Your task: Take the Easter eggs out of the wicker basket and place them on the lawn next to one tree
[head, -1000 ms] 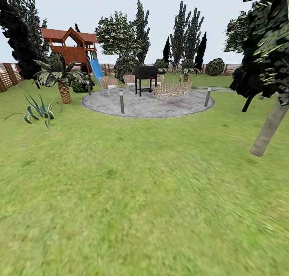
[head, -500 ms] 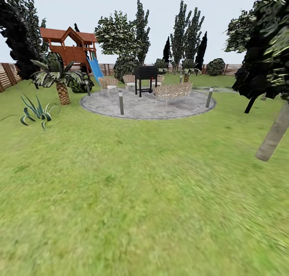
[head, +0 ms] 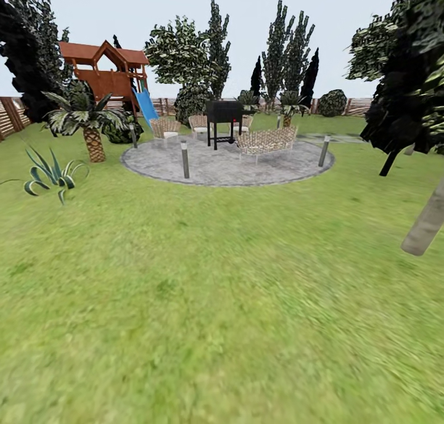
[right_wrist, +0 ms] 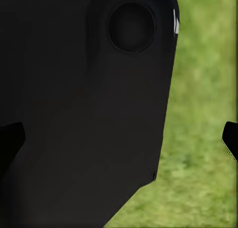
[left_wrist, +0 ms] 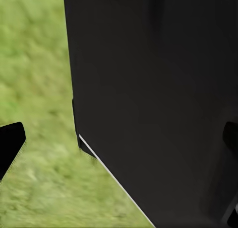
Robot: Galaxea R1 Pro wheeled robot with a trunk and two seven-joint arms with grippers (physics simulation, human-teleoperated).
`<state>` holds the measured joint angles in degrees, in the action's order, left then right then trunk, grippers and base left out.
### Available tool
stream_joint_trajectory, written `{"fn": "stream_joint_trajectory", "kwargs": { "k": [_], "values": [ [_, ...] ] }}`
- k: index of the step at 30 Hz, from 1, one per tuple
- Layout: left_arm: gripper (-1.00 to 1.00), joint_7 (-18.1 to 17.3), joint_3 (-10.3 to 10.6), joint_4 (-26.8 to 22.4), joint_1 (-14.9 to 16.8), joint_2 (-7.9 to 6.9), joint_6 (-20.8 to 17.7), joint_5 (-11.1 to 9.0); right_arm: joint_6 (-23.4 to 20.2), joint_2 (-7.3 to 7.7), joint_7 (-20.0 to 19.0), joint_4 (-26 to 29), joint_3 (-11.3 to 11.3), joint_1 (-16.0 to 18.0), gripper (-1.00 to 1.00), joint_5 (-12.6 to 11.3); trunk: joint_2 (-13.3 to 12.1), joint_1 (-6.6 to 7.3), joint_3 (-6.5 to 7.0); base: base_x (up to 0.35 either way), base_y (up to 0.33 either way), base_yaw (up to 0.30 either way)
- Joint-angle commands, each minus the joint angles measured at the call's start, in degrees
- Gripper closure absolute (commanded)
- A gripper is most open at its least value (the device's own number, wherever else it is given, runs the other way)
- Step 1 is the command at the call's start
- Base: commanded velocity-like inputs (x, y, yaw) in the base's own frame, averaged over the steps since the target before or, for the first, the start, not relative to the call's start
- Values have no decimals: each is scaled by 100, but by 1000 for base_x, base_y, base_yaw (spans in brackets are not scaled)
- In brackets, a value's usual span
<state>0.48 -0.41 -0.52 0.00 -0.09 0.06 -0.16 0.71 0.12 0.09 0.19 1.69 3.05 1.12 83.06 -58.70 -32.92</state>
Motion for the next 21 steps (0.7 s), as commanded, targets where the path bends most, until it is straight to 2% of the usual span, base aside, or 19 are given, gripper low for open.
{"fn": "stream_joint_trajectory", "kwargs": {
  "k": [1,21],
  "values": [
    [-100,5,-3,-3,0,0,0,-1,8,2,1,-2,15,2,-100,12,2,-3,-5,325,0,0],
    [-100,5,-3,-6,0,0,0,-1,8,2,0,-2,15,2,-100,12,2,-3,-5,325,0,0]
  ]
}}
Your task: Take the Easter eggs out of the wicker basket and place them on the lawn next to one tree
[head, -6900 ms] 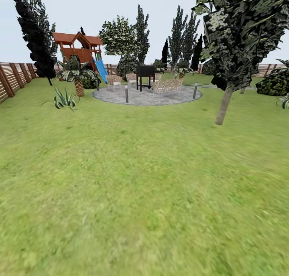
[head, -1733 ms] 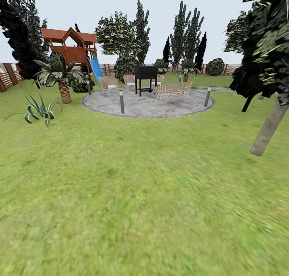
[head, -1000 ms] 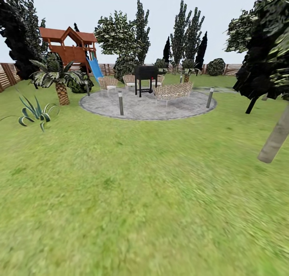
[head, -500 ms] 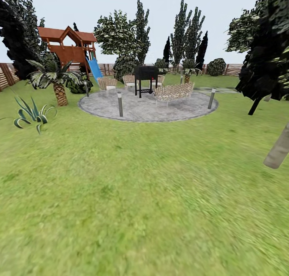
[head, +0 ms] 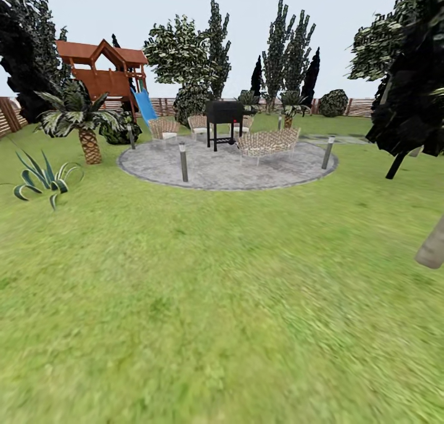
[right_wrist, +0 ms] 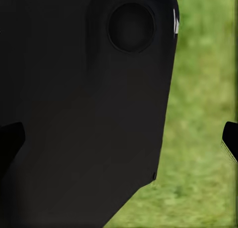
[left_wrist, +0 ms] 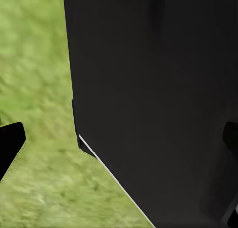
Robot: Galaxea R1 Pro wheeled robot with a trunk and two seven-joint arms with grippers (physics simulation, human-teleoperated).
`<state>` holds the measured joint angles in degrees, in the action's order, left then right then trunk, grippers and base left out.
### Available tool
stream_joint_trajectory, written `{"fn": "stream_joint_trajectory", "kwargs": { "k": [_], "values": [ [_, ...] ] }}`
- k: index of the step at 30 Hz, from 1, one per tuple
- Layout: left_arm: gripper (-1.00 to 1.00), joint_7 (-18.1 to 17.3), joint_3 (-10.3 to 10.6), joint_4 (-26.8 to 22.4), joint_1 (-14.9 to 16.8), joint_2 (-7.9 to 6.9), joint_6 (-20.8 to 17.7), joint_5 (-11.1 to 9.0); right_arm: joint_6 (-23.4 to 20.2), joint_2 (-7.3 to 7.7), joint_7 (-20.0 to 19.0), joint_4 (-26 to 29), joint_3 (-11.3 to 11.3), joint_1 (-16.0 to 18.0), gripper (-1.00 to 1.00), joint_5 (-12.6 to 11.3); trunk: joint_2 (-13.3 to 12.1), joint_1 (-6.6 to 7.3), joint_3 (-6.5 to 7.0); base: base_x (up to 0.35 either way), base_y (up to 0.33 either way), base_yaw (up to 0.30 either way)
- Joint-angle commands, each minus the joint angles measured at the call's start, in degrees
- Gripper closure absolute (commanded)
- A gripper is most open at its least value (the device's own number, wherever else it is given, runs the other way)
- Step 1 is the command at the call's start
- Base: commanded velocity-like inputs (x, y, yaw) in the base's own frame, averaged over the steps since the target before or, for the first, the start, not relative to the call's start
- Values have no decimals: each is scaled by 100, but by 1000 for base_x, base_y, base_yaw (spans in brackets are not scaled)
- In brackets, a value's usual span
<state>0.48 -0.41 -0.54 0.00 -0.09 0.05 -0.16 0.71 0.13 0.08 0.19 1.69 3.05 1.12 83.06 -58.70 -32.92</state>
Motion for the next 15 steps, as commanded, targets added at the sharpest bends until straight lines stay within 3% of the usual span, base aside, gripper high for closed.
{"fn": "stream_joint_trajectory", "kwargs": {
  "k": [1,15],
  "values": [
    [-100,5,-3,-4,0,0,2,-1,8,-1,1,-1,15,2,-100,12,2,-3,-5,325,0,0],
    [-100,5,-3,-5,0,0,1,-1,6,1,1,-1,15,2,-100,12,2,-3,-5,325,0,0]
  ]
}}
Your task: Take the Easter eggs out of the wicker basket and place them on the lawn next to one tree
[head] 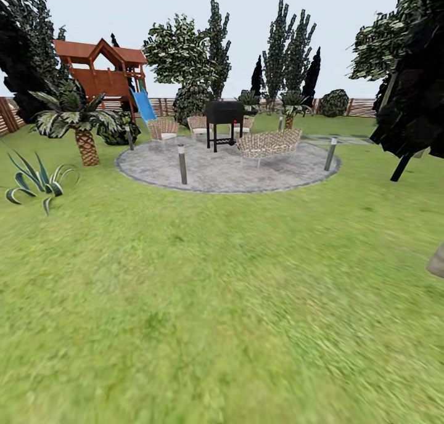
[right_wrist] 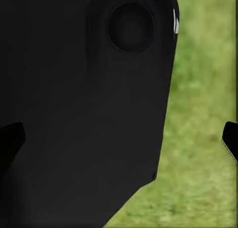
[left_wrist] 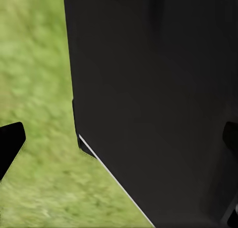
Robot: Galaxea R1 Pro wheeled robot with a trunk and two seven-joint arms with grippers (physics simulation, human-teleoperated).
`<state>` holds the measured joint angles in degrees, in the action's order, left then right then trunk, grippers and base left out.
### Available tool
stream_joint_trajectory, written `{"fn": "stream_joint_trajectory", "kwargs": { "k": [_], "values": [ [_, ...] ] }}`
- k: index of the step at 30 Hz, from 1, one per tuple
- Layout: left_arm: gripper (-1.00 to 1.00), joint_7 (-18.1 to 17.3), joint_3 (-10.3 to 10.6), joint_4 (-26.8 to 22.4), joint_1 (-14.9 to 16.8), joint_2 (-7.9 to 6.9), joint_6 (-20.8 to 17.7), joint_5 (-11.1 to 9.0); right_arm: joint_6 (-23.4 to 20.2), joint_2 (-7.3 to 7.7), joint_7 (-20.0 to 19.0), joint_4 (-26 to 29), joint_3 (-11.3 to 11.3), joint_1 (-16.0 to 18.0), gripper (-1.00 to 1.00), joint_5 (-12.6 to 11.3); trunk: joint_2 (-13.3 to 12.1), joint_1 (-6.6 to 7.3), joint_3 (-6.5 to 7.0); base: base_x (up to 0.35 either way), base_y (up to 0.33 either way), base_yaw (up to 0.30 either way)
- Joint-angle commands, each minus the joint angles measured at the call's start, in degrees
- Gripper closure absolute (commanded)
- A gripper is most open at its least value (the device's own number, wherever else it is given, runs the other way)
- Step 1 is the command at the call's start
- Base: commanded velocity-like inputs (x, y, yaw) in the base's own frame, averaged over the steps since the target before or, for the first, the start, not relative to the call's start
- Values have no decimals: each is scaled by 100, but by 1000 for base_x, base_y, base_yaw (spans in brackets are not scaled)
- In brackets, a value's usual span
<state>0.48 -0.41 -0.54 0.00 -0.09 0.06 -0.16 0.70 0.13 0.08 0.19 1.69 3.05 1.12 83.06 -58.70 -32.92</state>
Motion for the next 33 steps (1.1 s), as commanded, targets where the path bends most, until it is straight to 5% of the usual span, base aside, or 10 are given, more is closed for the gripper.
{"fn": "stream_joint_trajectory", "kwargs": {
  "k": [1,33],
  "values": [
    [-100,5,-3,-5,0,0,2,-1,7,1,1,-2,15,2,-100,12,2,-3,-5,325,0,0],
    [-100,5,-3,0,0,0,-1,-1,9,0,3,-1,-1,2,-100,-3,2,-3,-5,325,0,0]
  ]
}}
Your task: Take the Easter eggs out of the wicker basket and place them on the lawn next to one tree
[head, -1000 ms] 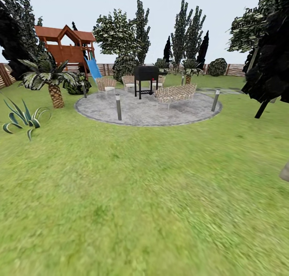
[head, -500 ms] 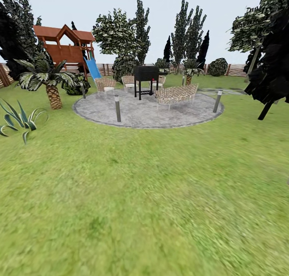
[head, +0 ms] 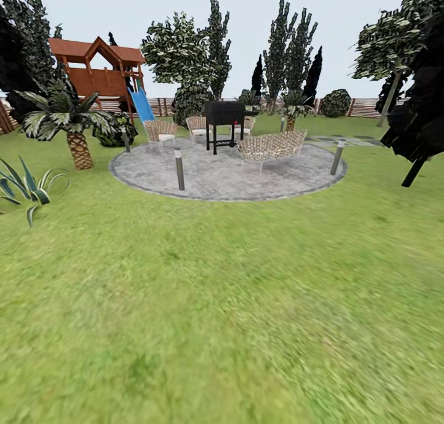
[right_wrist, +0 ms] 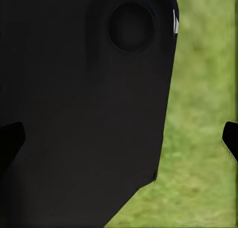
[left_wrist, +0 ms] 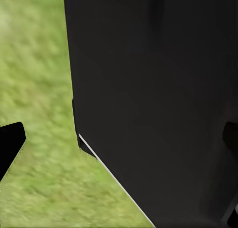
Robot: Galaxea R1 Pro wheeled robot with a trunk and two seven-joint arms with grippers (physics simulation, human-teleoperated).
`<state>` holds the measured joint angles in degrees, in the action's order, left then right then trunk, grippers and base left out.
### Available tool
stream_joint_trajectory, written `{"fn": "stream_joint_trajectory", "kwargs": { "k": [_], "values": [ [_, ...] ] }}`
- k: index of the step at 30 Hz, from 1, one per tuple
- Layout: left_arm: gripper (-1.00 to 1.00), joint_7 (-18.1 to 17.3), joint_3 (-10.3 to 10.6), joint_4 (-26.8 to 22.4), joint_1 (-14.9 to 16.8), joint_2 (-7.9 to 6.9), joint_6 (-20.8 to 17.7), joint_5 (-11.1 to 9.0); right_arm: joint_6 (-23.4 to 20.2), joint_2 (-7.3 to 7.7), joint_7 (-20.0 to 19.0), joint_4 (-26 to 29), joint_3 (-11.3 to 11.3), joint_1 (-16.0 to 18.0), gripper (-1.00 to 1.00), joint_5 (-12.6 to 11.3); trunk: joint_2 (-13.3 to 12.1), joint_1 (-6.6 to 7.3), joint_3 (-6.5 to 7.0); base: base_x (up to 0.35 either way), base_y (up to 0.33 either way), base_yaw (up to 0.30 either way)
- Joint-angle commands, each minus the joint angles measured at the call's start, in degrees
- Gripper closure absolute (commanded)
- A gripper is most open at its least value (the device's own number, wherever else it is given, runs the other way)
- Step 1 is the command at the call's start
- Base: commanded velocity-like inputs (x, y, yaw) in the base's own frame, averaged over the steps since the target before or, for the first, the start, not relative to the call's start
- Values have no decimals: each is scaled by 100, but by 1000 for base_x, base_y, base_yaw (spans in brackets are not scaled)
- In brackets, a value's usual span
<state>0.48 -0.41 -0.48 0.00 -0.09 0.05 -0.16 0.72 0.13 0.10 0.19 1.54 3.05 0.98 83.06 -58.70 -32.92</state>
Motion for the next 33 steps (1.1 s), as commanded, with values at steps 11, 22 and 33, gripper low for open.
{"fn": "stream_joint_trajectory", "kwargs": {
  "k": [11,22,33],
  "values": [
    [-100,5,-3,-6,0,0,4,-1,8,-5,4,-1,16,2,-100,16,2,-3,-5,325,0,0],
    [-100,5,-3,-8,0,0,4,-1,8,-5,5,-1,13,2,-100,14,2,-3,-5,325,0,0],
    [-100,5,-3,-10,0,11,4,-1,12,-56,-10,-11,-11,2,-100,-27,2,-3,-5,325,0,0]
  ]
}}
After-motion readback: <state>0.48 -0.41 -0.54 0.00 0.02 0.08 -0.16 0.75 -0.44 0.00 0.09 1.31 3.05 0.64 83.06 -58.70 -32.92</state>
